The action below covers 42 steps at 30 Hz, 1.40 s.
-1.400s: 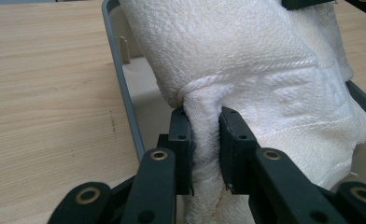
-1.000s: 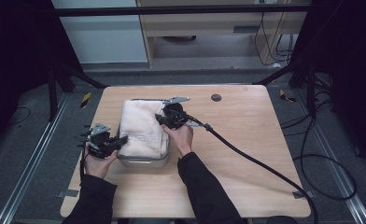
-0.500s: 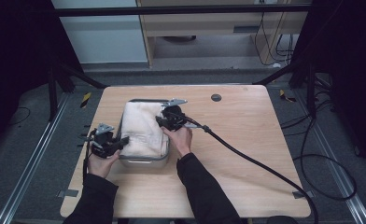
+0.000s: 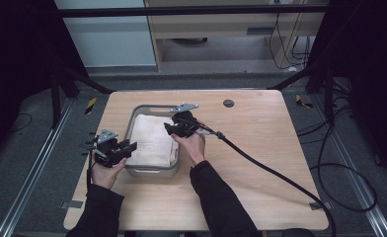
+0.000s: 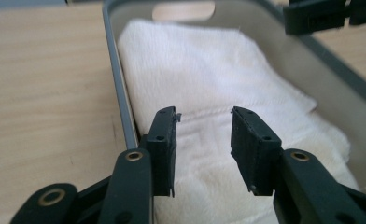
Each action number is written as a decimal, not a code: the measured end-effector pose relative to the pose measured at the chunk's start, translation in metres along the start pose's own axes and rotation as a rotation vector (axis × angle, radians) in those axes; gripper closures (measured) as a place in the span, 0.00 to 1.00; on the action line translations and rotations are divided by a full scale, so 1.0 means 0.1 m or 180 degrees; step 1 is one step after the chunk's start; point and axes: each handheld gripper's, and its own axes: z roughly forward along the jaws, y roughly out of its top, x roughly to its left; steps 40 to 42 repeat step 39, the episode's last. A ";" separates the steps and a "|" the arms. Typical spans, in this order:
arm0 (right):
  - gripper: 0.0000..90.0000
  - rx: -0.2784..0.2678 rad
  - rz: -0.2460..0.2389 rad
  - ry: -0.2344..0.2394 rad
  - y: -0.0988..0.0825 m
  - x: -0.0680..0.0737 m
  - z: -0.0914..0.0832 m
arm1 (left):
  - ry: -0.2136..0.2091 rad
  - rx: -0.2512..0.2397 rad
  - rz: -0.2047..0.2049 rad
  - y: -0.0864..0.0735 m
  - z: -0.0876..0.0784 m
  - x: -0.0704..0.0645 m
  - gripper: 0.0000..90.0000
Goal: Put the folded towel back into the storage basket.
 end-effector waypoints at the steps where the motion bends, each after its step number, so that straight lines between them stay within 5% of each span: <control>1: 0.54 -0.0015 -0.0015 -0.0012 0.01 0.00 -0.04 | -0.0007 -0.0046 0.0010 0.01 -0.03 -0.01 0.65; 13: 0.27 -0.0259 0.0000 0.0009 -0.10 -0.25 -0.67 | 0.0054 -0.0116 0.0327 0.02 -0.09 -0.25 0.43; 21: 0.19 -0.0327 0.0109 -0.0075 -0.43 -0.51 -1.10 | 0.0099 -0.0178 0.0316 -0.07 -0.12 -0.22 0.33; 33: 0.15 -0.0346 0.0203 -0.0265 -1.07 -0.92 -1.63 | 0.0106 -0.0386 0.0270 -0.26 -0.42 -0.06 0.26; 39: 0.14 -0.0318 0.0208 -0.0359 -1.38 -1.07 -1.83 | 0.0123 -0.0442 0.0253 -0.37 -0.51 0.03 0.25; 42: 0.14 -0.0318 0.0208 -0.0359 -1.38 -1.07 -1.83 | 0.0123 -0.0442 0.0253 -0.37 -0.51 0.03 0.25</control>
